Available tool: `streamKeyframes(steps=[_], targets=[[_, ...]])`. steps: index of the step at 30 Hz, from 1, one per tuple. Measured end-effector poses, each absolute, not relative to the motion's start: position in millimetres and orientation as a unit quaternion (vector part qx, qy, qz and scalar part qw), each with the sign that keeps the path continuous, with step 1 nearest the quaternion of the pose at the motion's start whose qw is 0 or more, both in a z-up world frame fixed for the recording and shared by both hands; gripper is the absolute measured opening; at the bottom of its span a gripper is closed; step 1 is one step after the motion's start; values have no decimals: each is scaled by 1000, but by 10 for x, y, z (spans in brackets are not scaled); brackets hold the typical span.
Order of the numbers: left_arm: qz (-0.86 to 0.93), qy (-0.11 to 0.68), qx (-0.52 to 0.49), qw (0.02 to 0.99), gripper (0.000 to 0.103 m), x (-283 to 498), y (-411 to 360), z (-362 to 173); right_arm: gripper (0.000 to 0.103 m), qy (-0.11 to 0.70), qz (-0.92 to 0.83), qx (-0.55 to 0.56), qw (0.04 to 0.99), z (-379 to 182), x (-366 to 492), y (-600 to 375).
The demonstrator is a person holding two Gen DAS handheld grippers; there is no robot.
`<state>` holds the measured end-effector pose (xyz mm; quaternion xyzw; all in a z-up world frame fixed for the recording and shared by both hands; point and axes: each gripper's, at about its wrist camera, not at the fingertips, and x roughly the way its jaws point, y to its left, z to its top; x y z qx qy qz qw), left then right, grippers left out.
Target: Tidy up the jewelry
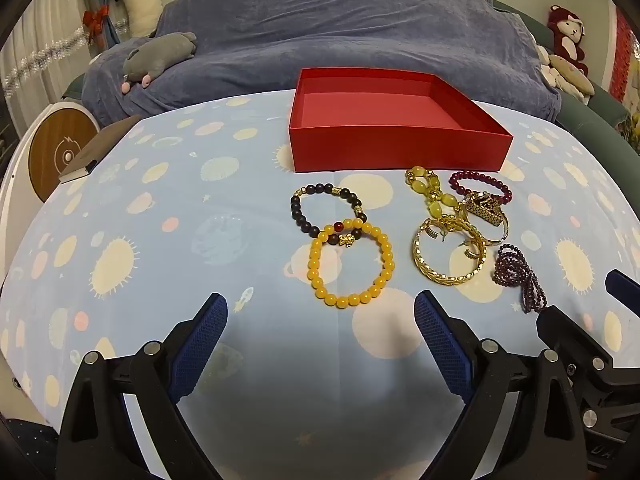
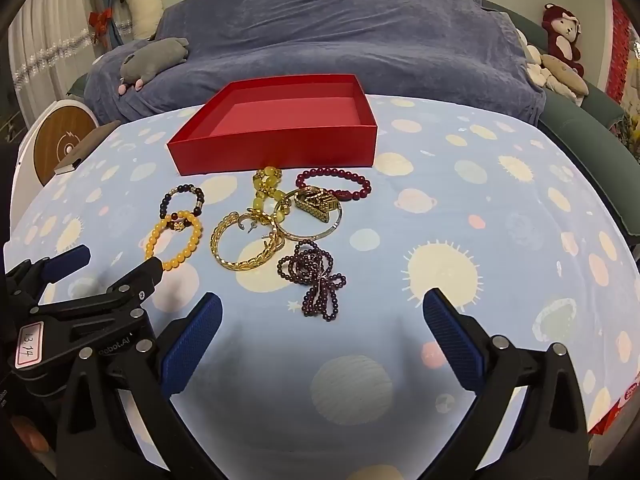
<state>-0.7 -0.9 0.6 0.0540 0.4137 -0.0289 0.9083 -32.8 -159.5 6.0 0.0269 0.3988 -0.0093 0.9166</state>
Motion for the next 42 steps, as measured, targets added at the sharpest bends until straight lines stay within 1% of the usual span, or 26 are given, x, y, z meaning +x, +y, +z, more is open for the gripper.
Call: streamKeyframes(steps=[42], targets=[[-30,411,50,910,91,15,1,12,96,397,-9,31,917,65,-332,-1591]])
